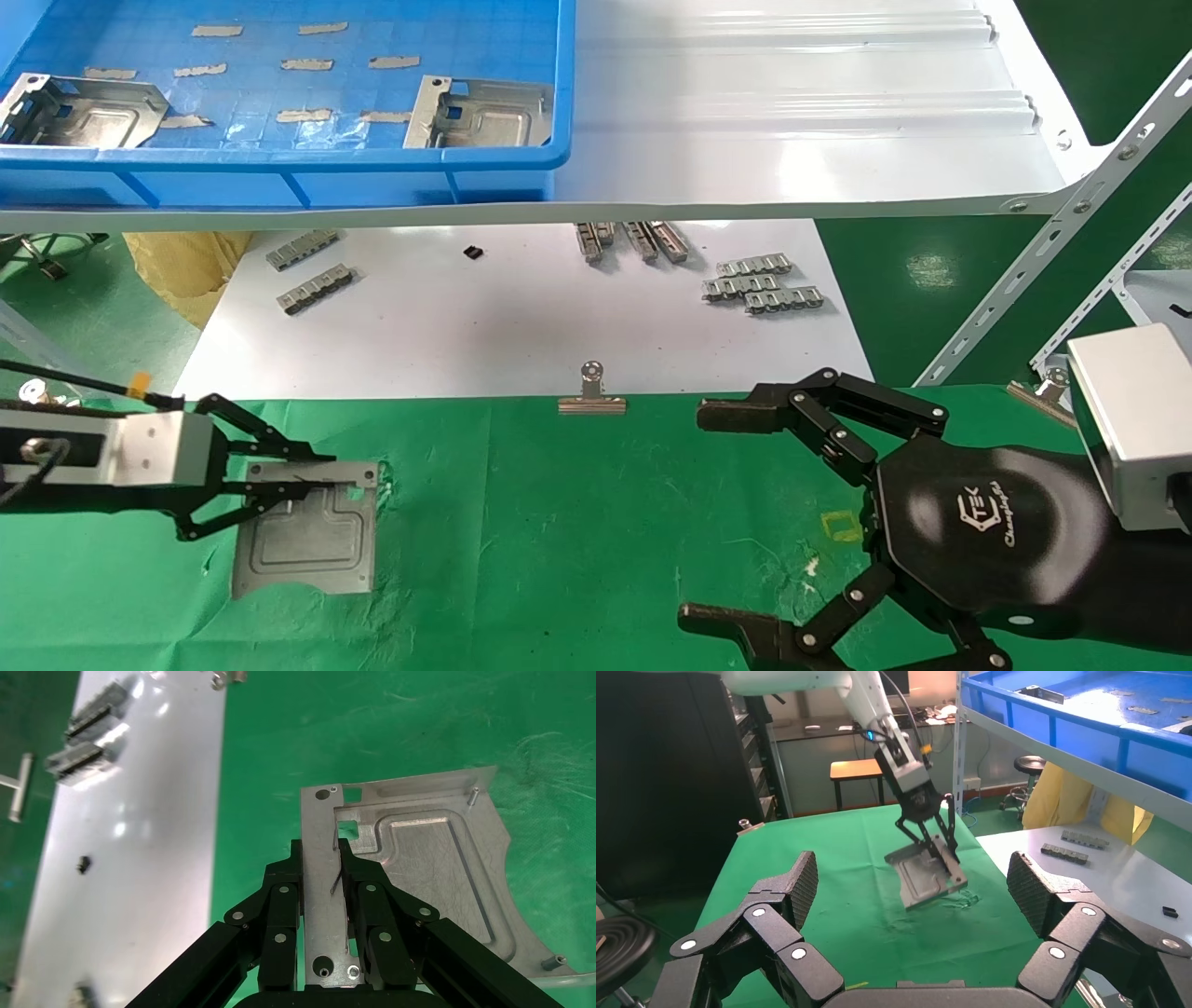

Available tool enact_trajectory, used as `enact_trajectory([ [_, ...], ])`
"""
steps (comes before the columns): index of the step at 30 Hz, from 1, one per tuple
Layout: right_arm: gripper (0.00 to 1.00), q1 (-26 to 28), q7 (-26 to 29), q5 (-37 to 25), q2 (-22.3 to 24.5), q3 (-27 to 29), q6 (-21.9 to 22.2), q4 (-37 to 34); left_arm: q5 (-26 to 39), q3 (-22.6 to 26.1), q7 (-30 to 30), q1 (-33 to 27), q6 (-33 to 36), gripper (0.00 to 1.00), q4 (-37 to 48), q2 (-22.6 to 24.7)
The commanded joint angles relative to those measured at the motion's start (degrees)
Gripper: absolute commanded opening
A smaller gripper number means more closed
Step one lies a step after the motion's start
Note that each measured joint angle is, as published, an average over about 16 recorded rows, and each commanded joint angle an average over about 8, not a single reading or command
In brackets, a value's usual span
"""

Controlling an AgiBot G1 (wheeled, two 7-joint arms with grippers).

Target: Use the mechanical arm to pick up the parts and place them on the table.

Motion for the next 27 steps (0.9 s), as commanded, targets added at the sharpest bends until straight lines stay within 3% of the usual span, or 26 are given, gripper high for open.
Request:
enact_trajectory([
  [1, 1.00, 0.0, 0.0, 0.0, 0.0, 0.0, 0.0, 0.0, 0.1, 0.2, 0.7, 0.8, -0.6, 0.38, 2.3, 1.3],
  [5, 1.00, 0.0, 0.0, 0.0, 0.0, 0.0, 0.0, 0.0, 0.3, 0.2, 2.8, 1.2, -1.1, 0.87, 5.3, 2.8],
  [7, 1.00, 0.0, 0.0, 0.0, 0.0, 0.0, 0.0, 0.0, 0.3, 0.2, 4.0, 1.3, -1.3, 1.00, 6.6, 3.4],
  [19, 1.00, 0.0, 0.0, 0.0, 0.0, -0.1, 0.0, 0.0, -0.4, -0.1, 7.1, 0.3, 1.8, 1.00, 12.3, 5.1],
  [27, 1.00, 0.0, 0.0, 0.1, 0.0, -0.1, 0.0, 0.0, -5.4, -1.3, 1.1, 1.7, 6.3, 1.00, 13.4, 4.4],
])
